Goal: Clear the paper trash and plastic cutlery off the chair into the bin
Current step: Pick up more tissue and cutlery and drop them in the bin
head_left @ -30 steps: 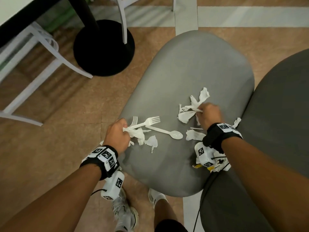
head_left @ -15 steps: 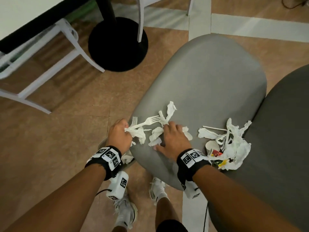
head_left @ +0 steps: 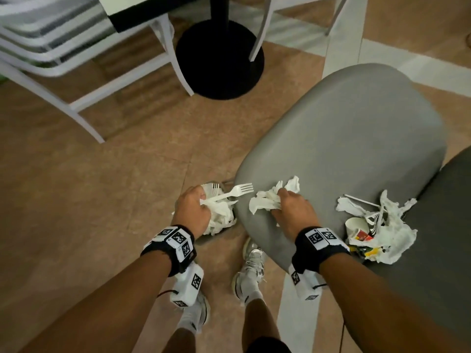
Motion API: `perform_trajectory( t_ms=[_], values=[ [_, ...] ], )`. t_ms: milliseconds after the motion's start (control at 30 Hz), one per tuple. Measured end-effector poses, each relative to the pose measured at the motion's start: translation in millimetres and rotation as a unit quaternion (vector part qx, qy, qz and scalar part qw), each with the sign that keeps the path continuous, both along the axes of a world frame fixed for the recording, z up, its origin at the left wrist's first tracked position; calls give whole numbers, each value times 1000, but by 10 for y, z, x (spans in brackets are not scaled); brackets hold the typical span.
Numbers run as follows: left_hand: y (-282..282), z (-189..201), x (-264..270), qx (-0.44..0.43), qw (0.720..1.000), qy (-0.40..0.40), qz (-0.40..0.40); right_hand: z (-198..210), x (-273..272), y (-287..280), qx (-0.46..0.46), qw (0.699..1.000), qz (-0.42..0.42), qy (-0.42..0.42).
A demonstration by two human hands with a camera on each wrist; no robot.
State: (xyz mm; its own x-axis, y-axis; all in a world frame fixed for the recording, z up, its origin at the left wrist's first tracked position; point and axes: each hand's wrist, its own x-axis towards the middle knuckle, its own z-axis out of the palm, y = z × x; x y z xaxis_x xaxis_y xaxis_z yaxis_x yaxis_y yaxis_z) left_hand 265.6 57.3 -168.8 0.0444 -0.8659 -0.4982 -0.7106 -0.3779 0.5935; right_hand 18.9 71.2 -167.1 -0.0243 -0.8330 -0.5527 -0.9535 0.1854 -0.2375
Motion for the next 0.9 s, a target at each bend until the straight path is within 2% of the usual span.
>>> perform_trajectory(
  t_ms=[167,367,467,633,767,900],
  values=[
    [114,-66,313,34,999,-14,14,137,164,-45,-36,984,-151,-85],
    [291,-441,556,100,994,-34,2,148,1029,59,-62,960,-150,-230],
    [368,-665,549,120,993,-13,18,-107,1415,127,-48,954,-130,-266],
    [479,-1252,526,128,987,89,37,-773,1623,193,3,959,-171,-226],
    [529,-1557,568,200,972,114,43,-1163,1567,132,22,941,-232,-247],
    [611,-1783,737,160,978,108,84,-1537,1679,51,12,942,-217,-255]
  ],
)
